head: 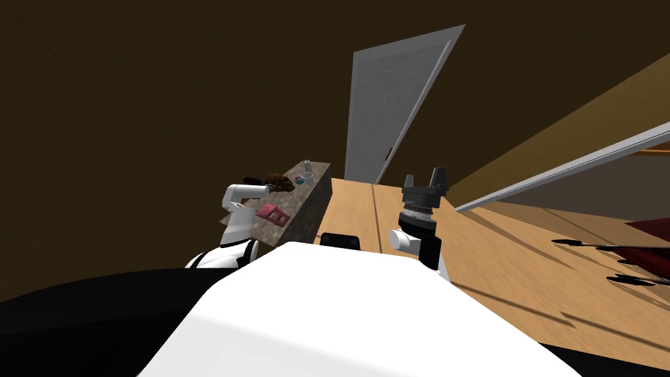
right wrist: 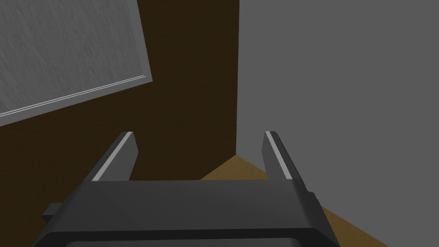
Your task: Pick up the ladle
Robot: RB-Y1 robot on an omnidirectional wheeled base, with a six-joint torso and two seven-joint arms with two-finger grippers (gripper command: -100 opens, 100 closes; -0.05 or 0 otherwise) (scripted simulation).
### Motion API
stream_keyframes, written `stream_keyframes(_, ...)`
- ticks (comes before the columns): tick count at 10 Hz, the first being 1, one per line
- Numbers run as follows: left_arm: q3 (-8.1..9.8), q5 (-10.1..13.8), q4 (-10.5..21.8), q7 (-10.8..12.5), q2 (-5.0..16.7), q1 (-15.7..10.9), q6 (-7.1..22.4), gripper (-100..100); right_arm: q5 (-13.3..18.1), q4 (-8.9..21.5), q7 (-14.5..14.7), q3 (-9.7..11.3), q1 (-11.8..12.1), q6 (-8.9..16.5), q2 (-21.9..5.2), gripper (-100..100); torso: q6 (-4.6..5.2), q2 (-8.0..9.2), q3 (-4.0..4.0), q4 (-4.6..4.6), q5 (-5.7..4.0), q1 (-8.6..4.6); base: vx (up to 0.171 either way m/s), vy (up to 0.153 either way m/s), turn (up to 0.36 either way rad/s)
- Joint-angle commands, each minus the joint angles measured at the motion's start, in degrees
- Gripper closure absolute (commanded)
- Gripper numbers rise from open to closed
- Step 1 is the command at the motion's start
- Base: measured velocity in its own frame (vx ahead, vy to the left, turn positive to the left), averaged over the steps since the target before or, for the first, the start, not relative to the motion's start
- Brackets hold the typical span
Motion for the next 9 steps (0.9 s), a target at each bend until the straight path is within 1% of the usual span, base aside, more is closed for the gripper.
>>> stream_keyframes(1,0.09,-0.1,0.1,0.0,0.0,-0.1,2.2,-100,0.0,0.0,0.0,0.0,0.0,0.0,0.0,0,0.0,0.0,0.0,0.0,0.0,0.0,0.031,0.012,0.0)
stream_keyframes(2,1.96,0.4,1.5,-1.0,0.4,0.4,4.2,-100,0.0,0.0,0.0,0.0,0.0,0.0,0.0,0,0.01,0.09,0.05,0.02,0.0,-0.01,0.059,0.022,0.023)
stream_keyframes(3,1.96,0.4,1.5,-1.0,0.4,0.4,5.3,-100,0.0,0.0,0.0,0.0,0.0,0.0,0.0,0,-0.03,0.05,0.04,0.02,0.01,0.05,0.053,0.022,0.028)
stream_keyframes(4,1.96,0.4,1.5,-1.0,0.4,0.4,5.6,-100,0.0,0.0,0.0,0.0,0.0,0.0,0.0,0,0.0,0.06,0.03,0.01,0.01,0.05,0.024,0.008,-0.004)
stream_keyframes(5,3.76,0.8,2.8,-1.8,0.7,1.0,8.0,-100,0.0,0.0,0.0,0.0,0.0,0.0,0.0,0,0.02,0.12,0.07,0.03,0.0,-0.01,0.06,0.009,0.026)
stream_keyframes(6,3.76,0.8,2.8,-1.8,0.7,1.0,8.8,-100,0.0,0.0,0.0,0.0,0.0,0.0,0.0,0,-0.01,0.05,0.04,0.02,0.0,0.0,0.057,0.014,0.023)
stream_keyframes(7,5.49,1.3,4.1,-2.4,0.9,1.6,10.8,-100,0.0,0.0,0.0,0.0,0.0,0.0,0.0,0,0.0,0.06,0.03,0.01,0.01,0.01,0.061,0.035,0.035)
stream_keyframes(8,5.49,1.3,4.1,-2.4,0.9,1.6,11.8,-100,0.0,0.0,0.0,0.0,0.0,0.0,0.0,0,-0.02,0.04,0.03,0.01,0.02,0.09,0.055,0.035,0.018)
stream_keyframes(9,7.11,1.8,5.3,-3.0,1.0,2.3,13.7,-100,0.0,0.0,0.0,0.0,0.0,0.0,0.0,0,0.01,0.05,0.03,0.01,0.03,0.09,0.074,0.038,0.027)
